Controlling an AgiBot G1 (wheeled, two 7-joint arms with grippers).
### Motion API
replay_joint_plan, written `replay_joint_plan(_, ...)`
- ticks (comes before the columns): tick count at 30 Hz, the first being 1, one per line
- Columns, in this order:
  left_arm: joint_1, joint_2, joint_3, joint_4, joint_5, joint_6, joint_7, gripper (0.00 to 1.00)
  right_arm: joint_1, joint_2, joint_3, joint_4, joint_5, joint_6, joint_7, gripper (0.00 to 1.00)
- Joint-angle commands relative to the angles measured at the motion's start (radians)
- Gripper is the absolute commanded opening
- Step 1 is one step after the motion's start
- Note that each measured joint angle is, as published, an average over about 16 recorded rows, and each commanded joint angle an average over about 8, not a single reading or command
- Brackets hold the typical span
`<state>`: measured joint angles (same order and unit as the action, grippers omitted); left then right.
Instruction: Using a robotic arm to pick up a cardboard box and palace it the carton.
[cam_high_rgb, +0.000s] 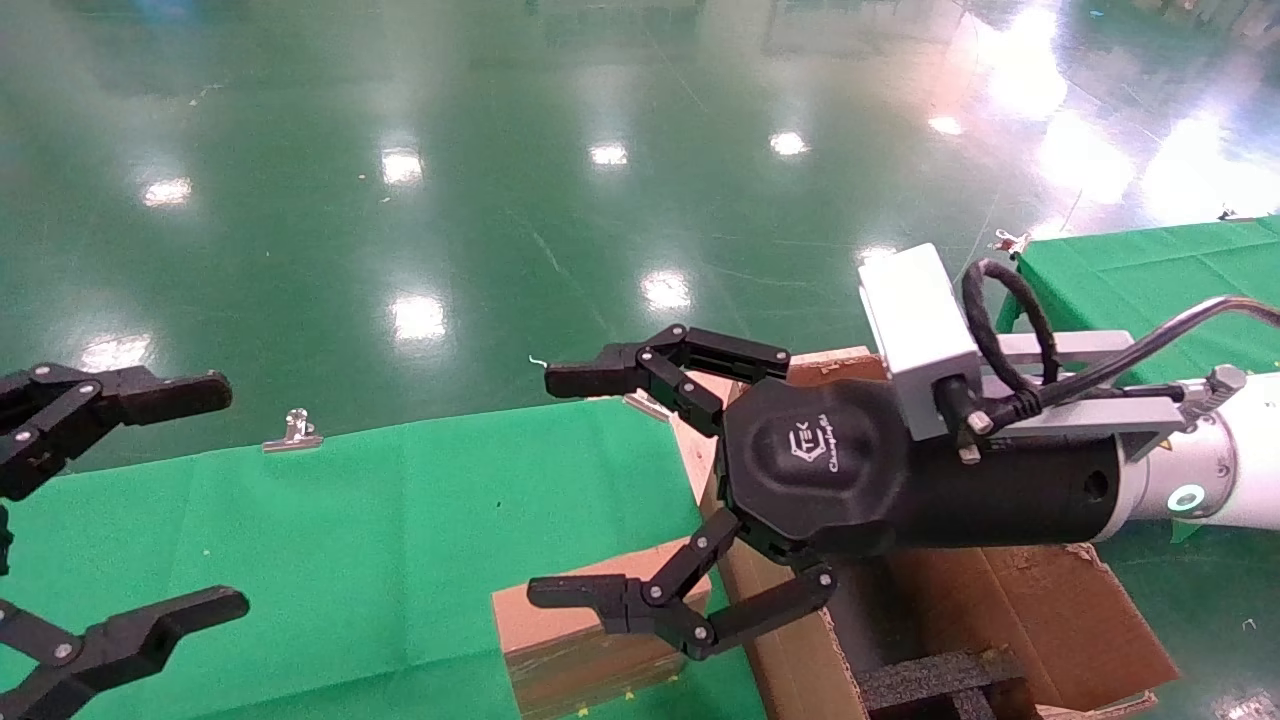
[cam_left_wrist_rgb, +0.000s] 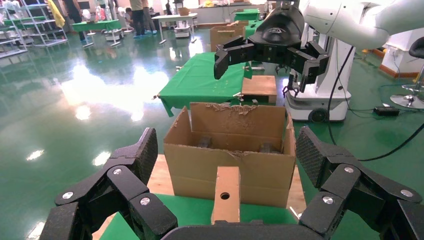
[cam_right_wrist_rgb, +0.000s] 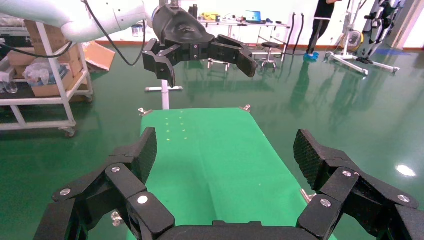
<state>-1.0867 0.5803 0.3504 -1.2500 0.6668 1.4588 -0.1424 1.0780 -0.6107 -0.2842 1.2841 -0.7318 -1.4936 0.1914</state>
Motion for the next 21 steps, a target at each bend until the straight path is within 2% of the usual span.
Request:
replay_joint_plan(1,0.000,0.000,0.000,0.000,0.000,0.000,0.000,1.00,0.000,0.000,0.000,0.000,0.000,0.000,0.000,1.00)
replay_joint_plan(14,0.000,0.000,0.000,0.000,0.000,0.000,0.000,1.00,0.000,0.000,0.000,0.000,0.000,0.000,0.000,1.00)
replay_joint_plan(15,0.000,0.000,0.000,0.000,0.000,0.000,0.000,0.93,0.000,0.000,0.000,0.000,0.000,0.000,0.000,1.00)
replay_joint_plan(21,0.000,0.000,0.000,0.000,0.000,0.000,0.000,0.18,0.000,0.000,0.000,0.000,0.000,0.000,0.000,1.00)
